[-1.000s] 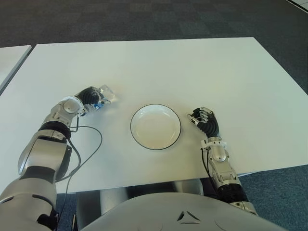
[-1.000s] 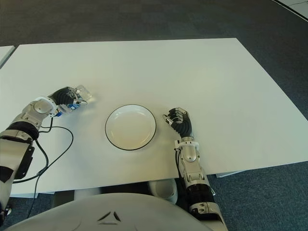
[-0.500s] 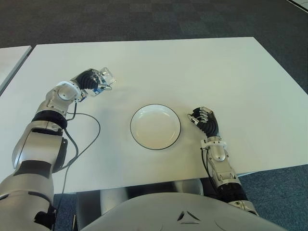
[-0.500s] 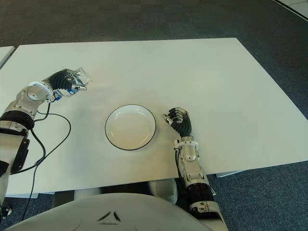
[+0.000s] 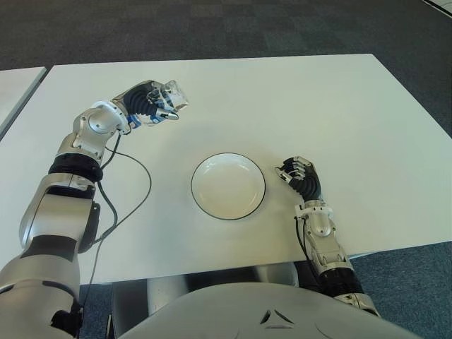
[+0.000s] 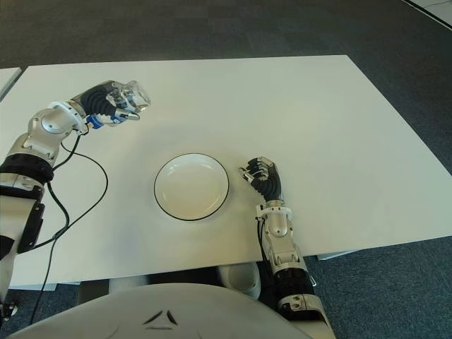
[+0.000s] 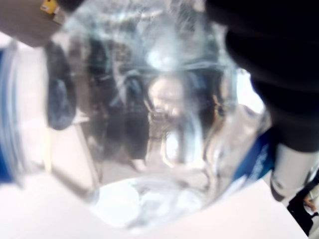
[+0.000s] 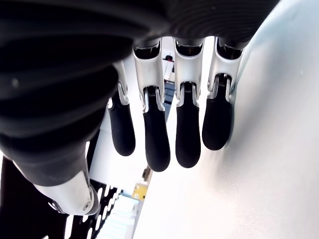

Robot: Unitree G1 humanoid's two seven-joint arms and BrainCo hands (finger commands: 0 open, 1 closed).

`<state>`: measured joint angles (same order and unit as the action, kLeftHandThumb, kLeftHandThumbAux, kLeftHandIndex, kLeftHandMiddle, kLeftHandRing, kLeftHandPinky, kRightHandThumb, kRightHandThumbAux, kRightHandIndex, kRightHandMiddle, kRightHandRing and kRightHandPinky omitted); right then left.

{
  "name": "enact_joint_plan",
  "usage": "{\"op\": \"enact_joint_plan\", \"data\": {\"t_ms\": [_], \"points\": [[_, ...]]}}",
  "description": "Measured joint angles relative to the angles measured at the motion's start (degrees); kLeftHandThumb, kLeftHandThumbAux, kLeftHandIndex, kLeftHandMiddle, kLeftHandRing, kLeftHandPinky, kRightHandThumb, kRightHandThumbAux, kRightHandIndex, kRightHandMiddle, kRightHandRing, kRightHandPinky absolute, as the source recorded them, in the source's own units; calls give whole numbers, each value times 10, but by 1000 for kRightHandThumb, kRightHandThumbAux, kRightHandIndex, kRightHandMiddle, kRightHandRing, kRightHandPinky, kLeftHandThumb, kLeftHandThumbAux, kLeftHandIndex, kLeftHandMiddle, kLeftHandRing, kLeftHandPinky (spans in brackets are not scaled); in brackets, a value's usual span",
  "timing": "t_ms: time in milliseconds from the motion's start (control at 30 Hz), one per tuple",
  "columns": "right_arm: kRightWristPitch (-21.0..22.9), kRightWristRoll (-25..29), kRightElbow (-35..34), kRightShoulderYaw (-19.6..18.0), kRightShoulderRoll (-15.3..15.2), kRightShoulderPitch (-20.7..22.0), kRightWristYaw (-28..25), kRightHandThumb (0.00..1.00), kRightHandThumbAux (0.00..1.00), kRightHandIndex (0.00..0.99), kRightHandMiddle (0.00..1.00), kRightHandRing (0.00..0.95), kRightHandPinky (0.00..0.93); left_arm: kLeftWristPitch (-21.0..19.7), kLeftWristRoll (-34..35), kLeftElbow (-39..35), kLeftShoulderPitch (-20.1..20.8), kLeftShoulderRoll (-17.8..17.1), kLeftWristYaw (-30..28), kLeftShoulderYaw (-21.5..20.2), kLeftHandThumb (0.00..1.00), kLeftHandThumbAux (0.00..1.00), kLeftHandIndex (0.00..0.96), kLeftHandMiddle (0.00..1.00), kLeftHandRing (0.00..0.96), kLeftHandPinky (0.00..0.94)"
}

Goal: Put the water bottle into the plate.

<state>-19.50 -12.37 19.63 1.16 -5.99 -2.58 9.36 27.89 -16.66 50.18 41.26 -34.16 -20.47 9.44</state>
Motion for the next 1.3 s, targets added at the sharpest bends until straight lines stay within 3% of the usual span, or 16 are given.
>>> {"op": "enact_joint_plan", "data": {"t_ms": [200,467,700,967,1300], "points": [[0,2,0,1,2,1,0,707,730,427,522,507,499,-12,12,-101,-28,20,-34,6,750,699,443,903,895,864],[0,-5,0,1,3,3,6,707,731,428,532,510,493,-73,-15,-243,-99,53,-41,43,750,699,443,896,888,843],[2,-7,0,2,3,2,7,707,731,428,532,510,493,-90,-63,-288,-119,58,-56,83,750,698,443,895,883,812],[7,-7,-3,2,1,2,5,707,731,428,525,506,502,-44,-122,-293,-129,53,-55,133,751,698,443,889,872,793],[11,-6,-7,1,1,2,-1,708,731,427,520,501,493,46,-206,-286,-136,39,10,163,750,697,443,886,876,861]]}}
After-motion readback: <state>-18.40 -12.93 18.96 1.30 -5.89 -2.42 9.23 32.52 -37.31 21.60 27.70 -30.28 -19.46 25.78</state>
